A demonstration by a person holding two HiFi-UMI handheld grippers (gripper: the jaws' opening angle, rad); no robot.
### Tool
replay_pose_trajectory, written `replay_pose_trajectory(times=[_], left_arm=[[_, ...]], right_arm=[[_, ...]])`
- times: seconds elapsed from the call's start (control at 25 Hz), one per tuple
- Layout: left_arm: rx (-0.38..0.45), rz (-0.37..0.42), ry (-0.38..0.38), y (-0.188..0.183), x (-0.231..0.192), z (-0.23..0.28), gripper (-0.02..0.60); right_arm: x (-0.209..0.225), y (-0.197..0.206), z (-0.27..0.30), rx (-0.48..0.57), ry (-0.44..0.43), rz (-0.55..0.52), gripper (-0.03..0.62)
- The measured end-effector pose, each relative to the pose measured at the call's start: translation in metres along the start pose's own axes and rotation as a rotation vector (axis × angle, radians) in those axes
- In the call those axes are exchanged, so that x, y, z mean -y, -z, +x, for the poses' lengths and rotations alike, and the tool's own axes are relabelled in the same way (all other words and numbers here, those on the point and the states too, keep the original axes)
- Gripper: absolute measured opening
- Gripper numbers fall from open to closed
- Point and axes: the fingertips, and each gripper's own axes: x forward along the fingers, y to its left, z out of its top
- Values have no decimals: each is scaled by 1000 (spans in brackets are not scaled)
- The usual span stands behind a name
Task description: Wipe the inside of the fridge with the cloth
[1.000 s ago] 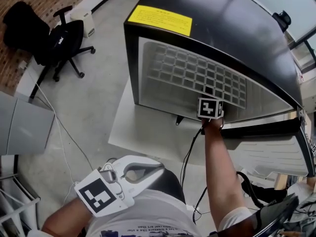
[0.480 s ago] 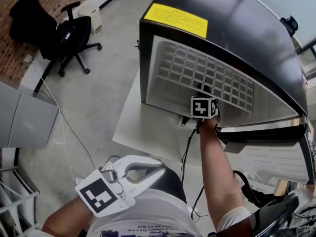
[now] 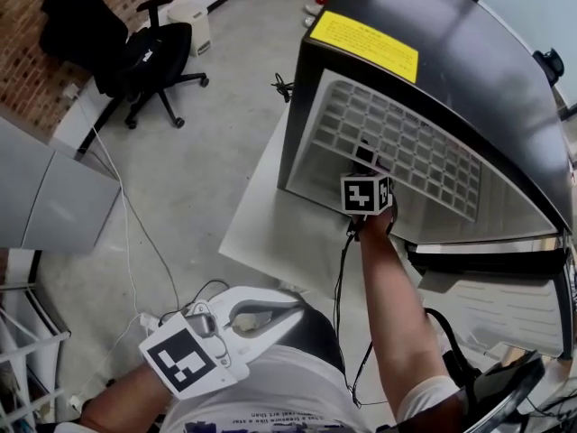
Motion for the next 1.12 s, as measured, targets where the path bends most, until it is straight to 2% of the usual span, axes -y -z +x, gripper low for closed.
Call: replay_pose_trajectory(times=[0.24, 0.48, 1.12], left_arm=[[4, -15, -34, 1, -2, -3, 5], [1, -35, -59, 5, -4, -4, 5], [-7, -26, -50, 8, 6, -6, 5]], right_arm=[[-25, -22, 4, 64, -53, -24, 75], [-40, -32, 7, 78, -77, -37, 75], [-94, -45, -10, 139, -285, 62, 75]])
